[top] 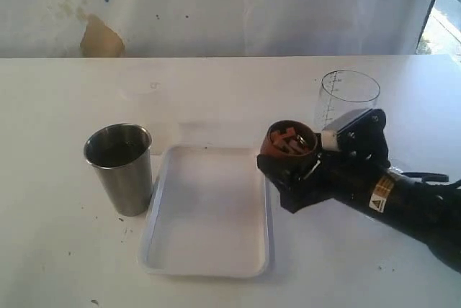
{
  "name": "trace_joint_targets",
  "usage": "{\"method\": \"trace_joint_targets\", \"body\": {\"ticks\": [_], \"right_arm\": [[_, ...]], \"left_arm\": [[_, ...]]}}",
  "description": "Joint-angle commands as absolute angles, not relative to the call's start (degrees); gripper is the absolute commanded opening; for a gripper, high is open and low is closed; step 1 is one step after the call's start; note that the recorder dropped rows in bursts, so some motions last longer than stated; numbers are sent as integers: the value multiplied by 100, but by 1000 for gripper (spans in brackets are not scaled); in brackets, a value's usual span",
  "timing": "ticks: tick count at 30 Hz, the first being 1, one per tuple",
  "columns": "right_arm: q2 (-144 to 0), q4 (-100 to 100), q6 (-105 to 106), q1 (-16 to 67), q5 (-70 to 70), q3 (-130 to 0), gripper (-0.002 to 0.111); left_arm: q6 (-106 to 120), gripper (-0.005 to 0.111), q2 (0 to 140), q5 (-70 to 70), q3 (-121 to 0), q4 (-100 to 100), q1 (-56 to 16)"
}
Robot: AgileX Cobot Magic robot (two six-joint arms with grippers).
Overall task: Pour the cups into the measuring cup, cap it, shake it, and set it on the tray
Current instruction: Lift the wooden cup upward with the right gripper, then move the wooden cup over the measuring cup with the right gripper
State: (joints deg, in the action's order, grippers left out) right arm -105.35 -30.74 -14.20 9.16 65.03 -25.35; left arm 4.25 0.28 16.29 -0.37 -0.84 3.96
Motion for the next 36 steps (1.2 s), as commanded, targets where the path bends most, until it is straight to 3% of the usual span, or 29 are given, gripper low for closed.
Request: {"method": "trace_joint_targets", "body": {"ticks": [1, 8, 14, 21, 27, 36], "right_arm": [[-9658, -3058, -1861, 914, 5547, -2632, 0], [-7840, -3071, -2354, 914, 2666, -3796, 0], [-7687, -3071, -2094, 801, 1298, -5051, 0], [-8254, -3071, -2066, -309, 1828, -5317, 0], [-9165, -4604, -2314, -1768, 3390, -5317, 0], [-9985, -5846, -1868, -2006, 3235, -5966, 0]], "left_arm": [[387, 0, 0, 1627, 0, -150, 420], [387, 0, 0, 1627, 0, -150, 420], [387, 0, 0, 1627, 0, -150, 420], [387, 0, 0, 1627, 0, -150, 420], [387, 0, 0, 1627, 0, -150, 420], [387, 0, 0, 1627, 0, -150, 420]]}}
